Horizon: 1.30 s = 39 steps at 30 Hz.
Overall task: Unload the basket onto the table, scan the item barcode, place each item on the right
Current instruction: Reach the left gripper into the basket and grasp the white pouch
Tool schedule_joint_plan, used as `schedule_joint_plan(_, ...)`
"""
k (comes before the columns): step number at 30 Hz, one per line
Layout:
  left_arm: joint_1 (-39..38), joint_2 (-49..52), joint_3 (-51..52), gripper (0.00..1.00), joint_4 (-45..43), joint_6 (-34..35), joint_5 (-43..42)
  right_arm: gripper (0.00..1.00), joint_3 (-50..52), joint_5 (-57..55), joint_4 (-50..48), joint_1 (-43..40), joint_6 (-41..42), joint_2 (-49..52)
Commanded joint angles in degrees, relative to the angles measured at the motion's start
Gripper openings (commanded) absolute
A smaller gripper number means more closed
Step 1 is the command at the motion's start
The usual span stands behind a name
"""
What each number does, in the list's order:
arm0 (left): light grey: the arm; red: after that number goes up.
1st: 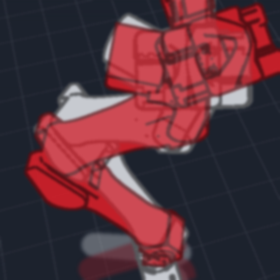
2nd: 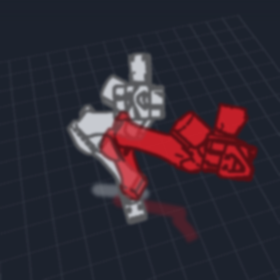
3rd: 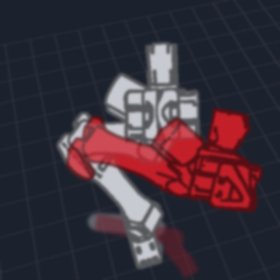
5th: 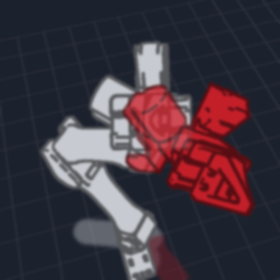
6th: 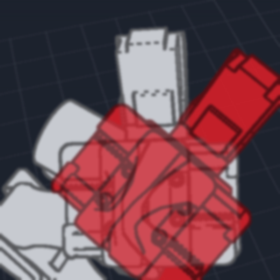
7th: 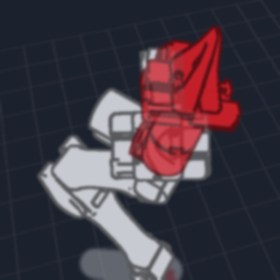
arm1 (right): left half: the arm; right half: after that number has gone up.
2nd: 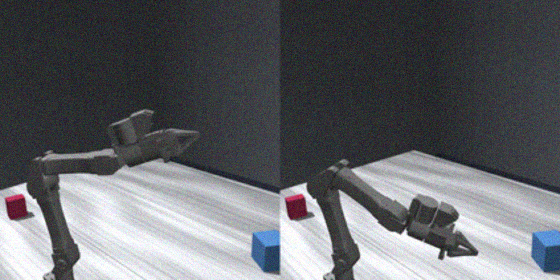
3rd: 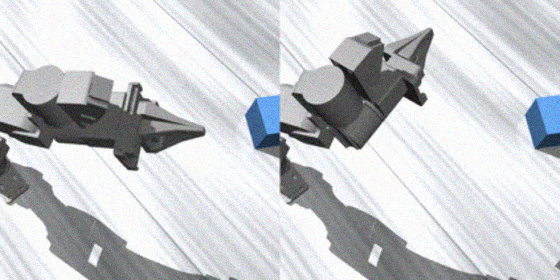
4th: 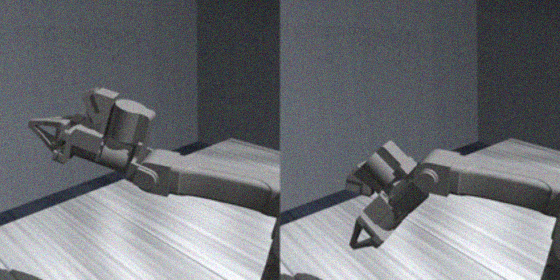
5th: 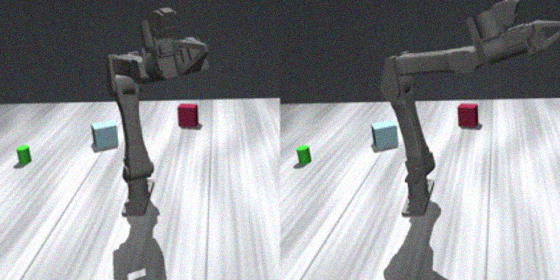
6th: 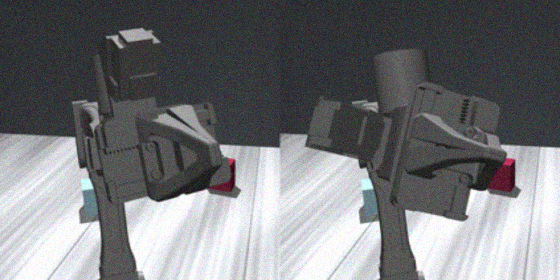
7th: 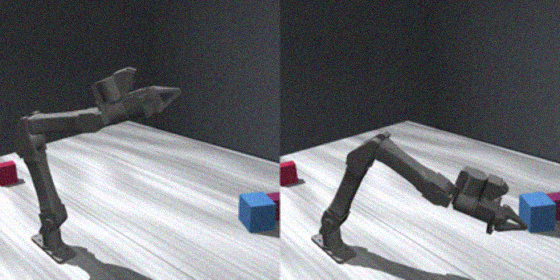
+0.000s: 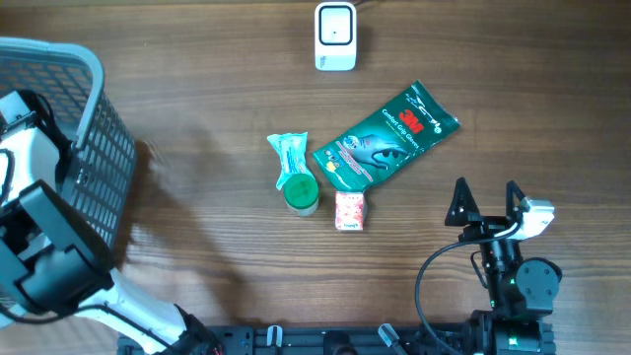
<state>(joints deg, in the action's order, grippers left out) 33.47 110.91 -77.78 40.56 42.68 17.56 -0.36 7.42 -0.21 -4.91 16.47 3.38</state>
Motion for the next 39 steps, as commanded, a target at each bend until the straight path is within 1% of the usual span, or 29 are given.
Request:
schedule_joint_plan(1, 0.13, -9.16, 0.68, 0.1, 0.22, -0.46, -1.05, 1.0, 0.04, -0.2, -0.24, 0.02, 0.22, -0.31)
schedule_joint_plan(3, 0.13, -13.79, 0.68, 0.63, -1.25, -0.5, -1.03, 1.0, 0.04, -0.2, -0.24, 0.02, 0.24, -0.31)
schedule_joint_plan(4, 0.13, -15.02, 0.68, 0.98, -2.29, -0.52, -1.03, 1.0, 0.04, -0.2, -0.24, 0.02, 0.24, -0.31)
schedule_joint_plan(5, 0.13, -15.85, 0.68, 1.0, -4.04, -2.45, -0.98, 1.0, 0.04, -0.2, -0.24, 0.02, 0.24, -0.31)
schedule_joint_plan(8, 0.13, -14.19, 0.7, 1.0, -10.97, -22.32, -1.11, 1.0, 0.04, -0.2, -0.24, 0.02, 0.24, -0.31)
schedule_joint_plan(9, 0.2, -13.18, 0.7, 1.0, -12.0, -30.58, -1.09, 1.0, 0.04, -0.2, -0.24, 0.02, 0.22, -0.31)
schedule_joint_plan(10, 0.2, -10.91, 0.7, 1.0, -12.02, -40.83, -1.09, 1.0, 0.04, -0.2, -0.24, 0.02, 0.22, -0.31)
schedule_joint_plan(12, 0.52, -8.87, 0.7, 1.0, -11.69, -42.29, -2.01, 1.0, 0.04, -0.2, -0.24, 0.02, 0.24, -0.31)
schedule_joint_plan(13, 0.92, -7.63, 0.7, 1.0, -11.69, -42.45, -4.55, 1.0, 0.04, -0.2, -0.24, 0.02, 0.22, -0.31)
schedule_joint_plan(15, 1.33, -4.92, 0.7, 1.0, -11.63, -45.66, -11.52, 1.0, 0.04, -0.22, -0.24, 0.02, 0.24, -0.31)
schedule_joint_plan(16, 1.33, -4.04, 0.7, 1.0, -11.65, -46.16, -12.2, 1.0, 0.04, -0.2, -0.24, 0.02, 0.22, -0.31)
schedule_joint_plan(26, 5.33, 1.42, 0.74, 1.0, -12.7, -46.77, -12.22, 1.0, 0.04, -0.2, -0.24, 0.02, 0.24, -0.31)
schedule_joint_plan(33, 5.33, 6.47, 0.74, 0.99, -12.83, -46.97, -14.75, 1.0, 0.04, -0.2, -0.24, 0.02, 0.24, -0.31)
schedule_joint_plan(34, 5.33, 6.54, 0.74, 0.76, -12.26, -46.97, -14.73, 1.0, 0.04, -0.2, -0.24, 0.02, 0.24, -0.31)
schedule_joint_plan(35, 5.33, 6.54, 0.74, 0.47, -11.63, -46.97, -14.73, 1.0, 0.04, -0.2, -0.24, 0.02, 0.22, -0.31)
schedule_joint_plan(36, 5.33, 6.54, 0.74, 0.21, -10.78, -46.97, -14.73, 1.0, 0.04, -0.2, -0.24, 0.02, 0.24, -0.31)
schedule_joint_plan(38, 5.33, 6.51, 0.74, 0.12, -9.68, -46.95, -14.73, 1.0, 0.04, -0.2, -0.24, 0.02, 0.2, -0.31)
schedule_joint_plan(39, 5.33, 6.4, 0.72, 0.11, -9.22, -46.97, -14.71, 1.0, 0.04, -0.2, -0.24, 0.02, 0.24, -0.31)
